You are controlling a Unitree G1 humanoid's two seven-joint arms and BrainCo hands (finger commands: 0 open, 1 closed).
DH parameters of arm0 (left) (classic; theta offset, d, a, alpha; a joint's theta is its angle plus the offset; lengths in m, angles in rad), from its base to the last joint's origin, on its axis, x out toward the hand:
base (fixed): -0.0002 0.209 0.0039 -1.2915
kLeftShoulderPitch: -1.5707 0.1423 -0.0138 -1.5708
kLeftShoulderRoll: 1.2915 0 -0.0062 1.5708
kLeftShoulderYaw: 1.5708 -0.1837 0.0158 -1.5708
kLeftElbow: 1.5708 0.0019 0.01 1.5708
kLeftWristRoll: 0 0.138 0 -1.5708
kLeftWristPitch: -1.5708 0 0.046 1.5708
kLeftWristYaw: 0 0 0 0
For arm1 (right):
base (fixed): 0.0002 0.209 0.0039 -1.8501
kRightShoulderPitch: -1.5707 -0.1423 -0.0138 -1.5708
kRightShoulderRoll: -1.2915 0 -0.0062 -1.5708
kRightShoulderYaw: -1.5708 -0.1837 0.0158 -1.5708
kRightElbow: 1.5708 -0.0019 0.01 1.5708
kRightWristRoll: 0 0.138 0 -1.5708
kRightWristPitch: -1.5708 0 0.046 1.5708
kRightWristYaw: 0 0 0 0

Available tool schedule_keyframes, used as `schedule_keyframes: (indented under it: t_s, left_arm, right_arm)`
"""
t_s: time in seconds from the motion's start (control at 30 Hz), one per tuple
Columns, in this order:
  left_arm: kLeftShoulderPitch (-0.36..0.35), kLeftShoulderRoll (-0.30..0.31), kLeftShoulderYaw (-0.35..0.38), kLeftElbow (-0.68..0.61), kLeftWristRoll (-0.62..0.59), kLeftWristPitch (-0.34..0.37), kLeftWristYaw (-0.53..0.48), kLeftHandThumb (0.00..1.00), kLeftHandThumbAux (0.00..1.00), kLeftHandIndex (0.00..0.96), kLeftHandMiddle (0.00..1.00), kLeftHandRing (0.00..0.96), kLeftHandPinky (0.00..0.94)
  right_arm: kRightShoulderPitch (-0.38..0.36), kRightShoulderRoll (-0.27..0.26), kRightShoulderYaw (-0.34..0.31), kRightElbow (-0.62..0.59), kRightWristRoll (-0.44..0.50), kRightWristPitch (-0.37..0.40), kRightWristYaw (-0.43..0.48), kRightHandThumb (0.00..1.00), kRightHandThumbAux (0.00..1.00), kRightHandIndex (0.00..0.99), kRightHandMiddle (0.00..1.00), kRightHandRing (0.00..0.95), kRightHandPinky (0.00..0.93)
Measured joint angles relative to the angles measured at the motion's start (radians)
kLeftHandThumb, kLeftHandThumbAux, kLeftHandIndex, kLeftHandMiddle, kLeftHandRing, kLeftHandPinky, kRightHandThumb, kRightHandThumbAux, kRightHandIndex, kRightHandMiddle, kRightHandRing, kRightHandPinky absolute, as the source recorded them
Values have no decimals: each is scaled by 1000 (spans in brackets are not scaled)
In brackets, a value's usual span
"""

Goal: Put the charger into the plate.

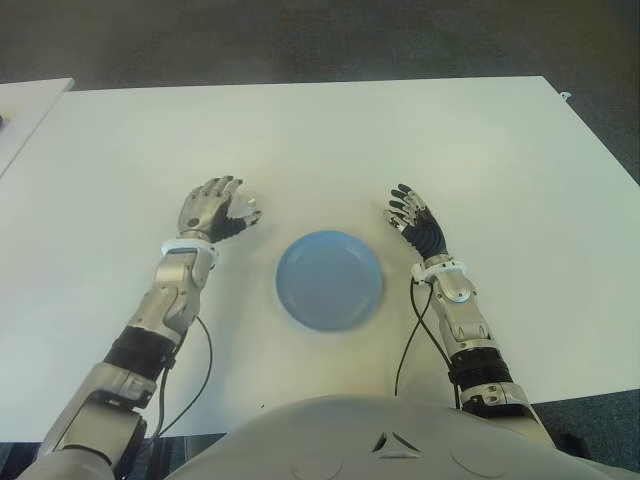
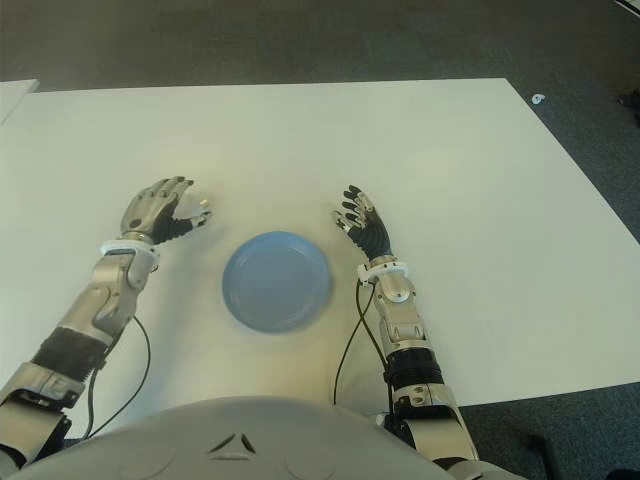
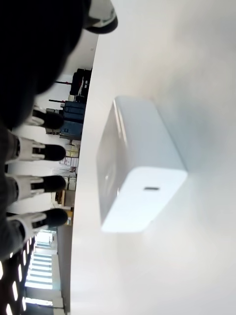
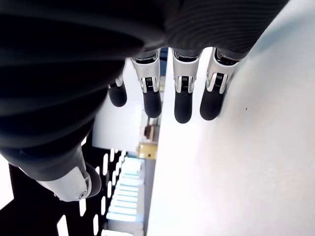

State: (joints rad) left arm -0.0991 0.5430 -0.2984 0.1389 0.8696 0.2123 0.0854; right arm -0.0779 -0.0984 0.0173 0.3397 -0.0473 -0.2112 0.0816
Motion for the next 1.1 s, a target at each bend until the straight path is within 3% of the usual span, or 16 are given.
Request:
schedule_keyframes:
  t_s: [0.63, 1.1]
  left_arm:
    - [10, 22, 0, -50, 63, 95, -87, 171, 256, 0, 0, 0, 0]
    - [8, 30, 0, 44, 63, 125, -88, 158, 230, 0, 0, 0, 0]
  right_arm:
    - [0, -3, 0, 12, 0, -20, -2, 199, 625, 5, 153, 152, 138]
    - [-1, -7, -1, 17, 0, -33, 3, 189, 614, 4, 151, 151, 141]
